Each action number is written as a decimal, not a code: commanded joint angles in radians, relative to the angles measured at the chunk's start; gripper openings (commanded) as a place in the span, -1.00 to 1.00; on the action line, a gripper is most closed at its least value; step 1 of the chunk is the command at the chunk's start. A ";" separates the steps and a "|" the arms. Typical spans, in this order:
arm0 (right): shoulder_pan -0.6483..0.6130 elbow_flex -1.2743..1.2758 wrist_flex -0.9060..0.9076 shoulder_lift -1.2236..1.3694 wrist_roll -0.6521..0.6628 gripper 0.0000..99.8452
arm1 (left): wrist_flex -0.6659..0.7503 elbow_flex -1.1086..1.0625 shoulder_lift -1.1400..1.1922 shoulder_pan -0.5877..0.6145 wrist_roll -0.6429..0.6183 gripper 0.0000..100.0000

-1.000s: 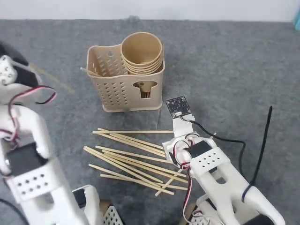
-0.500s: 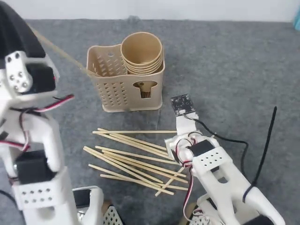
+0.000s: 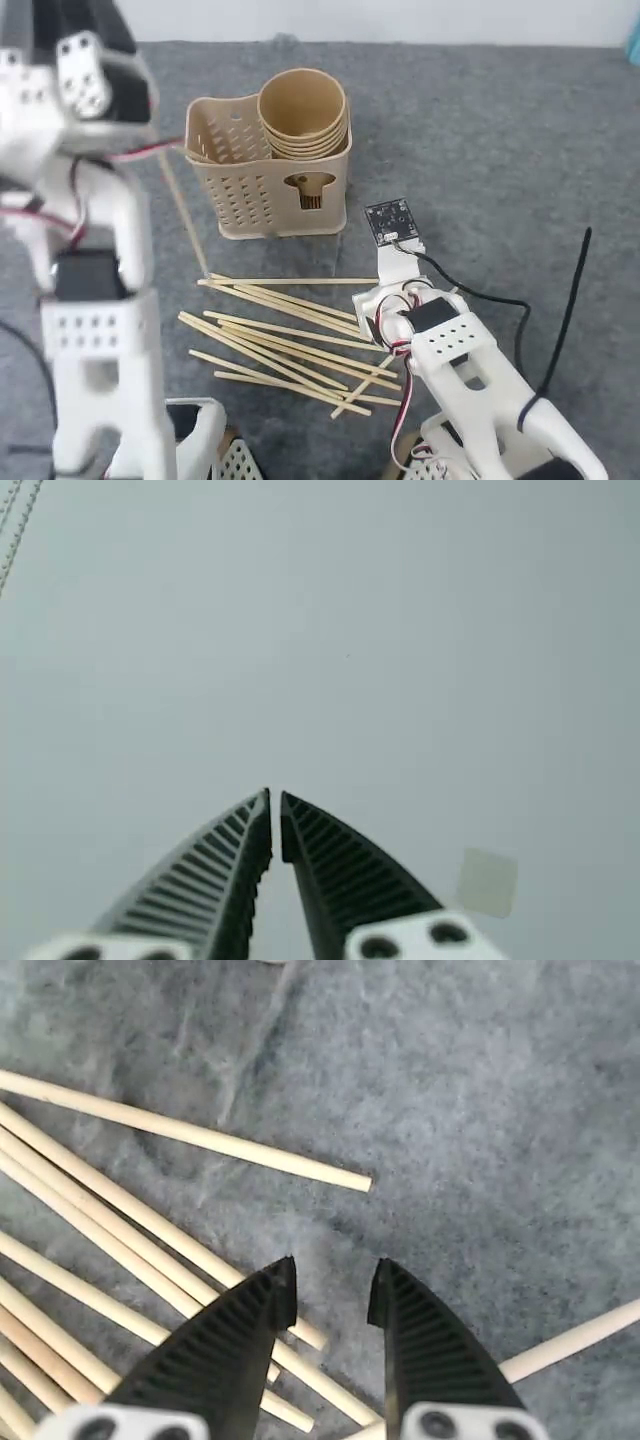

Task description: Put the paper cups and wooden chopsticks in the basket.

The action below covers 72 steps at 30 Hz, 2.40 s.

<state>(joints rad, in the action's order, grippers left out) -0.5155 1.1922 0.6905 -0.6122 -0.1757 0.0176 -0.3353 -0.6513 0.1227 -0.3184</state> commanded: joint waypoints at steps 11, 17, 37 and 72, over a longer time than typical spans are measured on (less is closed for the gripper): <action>0.015 0.000 -0.027 -0.018 0.018 -0.73 | 0.025 0.091 0.196 0.068 0.005 -0.98; 0.015 0.000 -0.027 -0.018 0.018 -0.73 | -0.497 -0.008 -0.087 0.175 0.008 -0.98; 0.015 0.002 -0.027 -0.018 0.018 -0.73 | -0.701 -0.570 0.060 0.330 0.146 -0.28; 0.015 0.000 -0.028 -0.018 0.048 -0.72 | -0.692 -0.170 0.816 0.219 0.476 -0.94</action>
<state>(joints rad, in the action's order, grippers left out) -0.5140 1.1922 0.6905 -0.6122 -0.1711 -0.6667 -0.5424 0.1741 0.3682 0.1465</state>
